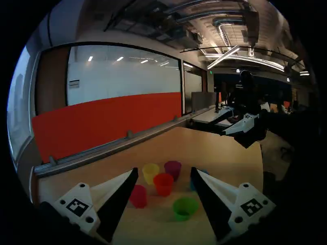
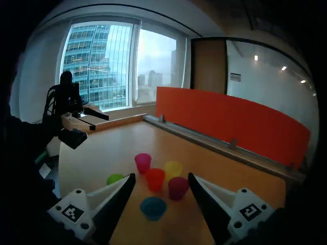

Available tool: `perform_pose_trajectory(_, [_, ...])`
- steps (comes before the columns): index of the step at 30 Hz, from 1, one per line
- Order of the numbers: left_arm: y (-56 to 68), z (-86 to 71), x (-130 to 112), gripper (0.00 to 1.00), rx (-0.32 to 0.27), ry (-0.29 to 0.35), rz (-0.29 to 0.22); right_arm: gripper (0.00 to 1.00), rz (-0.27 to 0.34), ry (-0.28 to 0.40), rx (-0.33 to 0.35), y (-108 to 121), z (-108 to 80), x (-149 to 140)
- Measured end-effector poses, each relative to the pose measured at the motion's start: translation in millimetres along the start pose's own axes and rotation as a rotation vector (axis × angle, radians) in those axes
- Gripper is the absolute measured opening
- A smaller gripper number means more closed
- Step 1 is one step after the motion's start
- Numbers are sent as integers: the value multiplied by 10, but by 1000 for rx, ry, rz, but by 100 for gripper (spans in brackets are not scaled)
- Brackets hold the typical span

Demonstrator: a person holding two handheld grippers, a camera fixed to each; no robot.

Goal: Pour water

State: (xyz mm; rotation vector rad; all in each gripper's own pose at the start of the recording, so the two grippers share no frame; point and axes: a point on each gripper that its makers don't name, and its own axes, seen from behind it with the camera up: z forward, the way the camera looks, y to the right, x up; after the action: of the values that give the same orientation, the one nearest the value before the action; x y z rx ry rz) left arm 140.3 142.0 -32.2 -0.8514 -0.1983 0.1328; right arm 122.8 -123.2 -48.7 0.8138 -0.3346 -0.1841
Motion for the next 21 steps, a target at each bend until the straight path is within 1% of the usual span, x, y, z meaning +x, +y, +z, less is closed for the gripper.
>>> perform_pose_trajectory(8, [144, 62, -259, 96, -46, -68, 13, 99, 4, -69, 26, -26, 46, -249])
perform_pose_trajectory(21, [294, 192, -693, 96, -95, -159, 11, 99, -13, -172, 41, -30, 134, -667])
